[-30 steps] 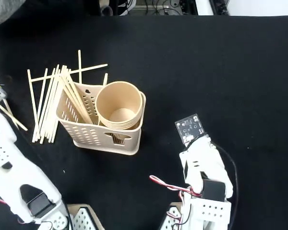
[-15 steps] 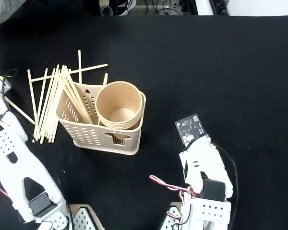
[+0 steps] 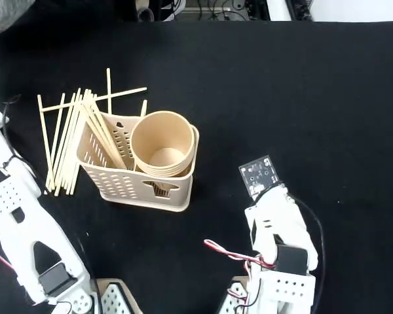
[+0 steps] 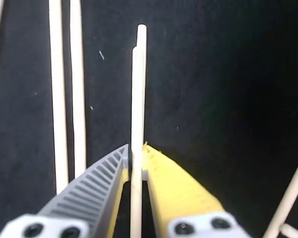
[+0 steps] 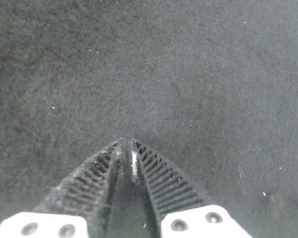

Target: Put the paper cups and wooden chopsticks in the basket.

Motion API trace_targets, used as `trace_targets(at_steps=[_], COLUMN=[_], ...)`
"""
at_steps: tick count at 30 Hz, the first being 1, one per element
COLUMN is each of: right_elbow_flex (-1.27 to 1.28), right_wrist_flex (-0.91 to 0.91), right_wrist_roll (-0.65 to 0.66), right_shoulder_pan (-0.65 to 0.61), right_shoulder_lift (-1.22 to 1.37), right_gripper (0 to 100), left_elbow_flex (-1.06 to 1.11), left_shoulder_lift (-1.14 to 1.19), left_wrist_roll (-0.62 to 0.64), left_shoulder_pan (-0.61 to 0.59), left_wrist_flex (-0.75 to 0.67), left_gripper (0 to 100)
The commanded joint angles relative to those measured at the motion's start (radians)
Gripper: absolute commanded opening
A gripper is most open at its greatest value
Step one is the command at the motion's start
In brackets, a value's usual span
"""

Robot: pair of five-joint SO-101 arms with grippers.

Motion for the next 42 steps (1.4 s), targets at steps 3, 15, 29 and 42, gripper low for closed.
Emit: trace_targets(at_steps=[3, 15, 29, 42], right_elbow_flex=[-0.004, -0.004, -0.004, -0.004], right_wrist_flex=[0.000, -0.002, -0.002, 0.000], right_wrist_roll=[0.011, 0.011, 0.011, 0.011], right_shoulder_pan=[-0.011, -0.011, -0.011, -0.011], right_shoulder_lift=[-0.070, -0.070, -0.070, -0.070], right_gripper=[1.2, 1.2, 1.2, 1.2], left_elbow_flex=[-0.127, -0.177, -0.041, 0.894], left_shoulder_lift=[-0.020, -0.229, -0.540, -1.181], left_wrist_roll=[-0.023, -0.086, -0.084, -0.149], left_shoulder_pan=[0.002, 0.053, -0.007, 0.114], left_wrist_flex=[0.123, 0.377, 0.431, 0.416], left_gripper=[3, 3, 3, 3])
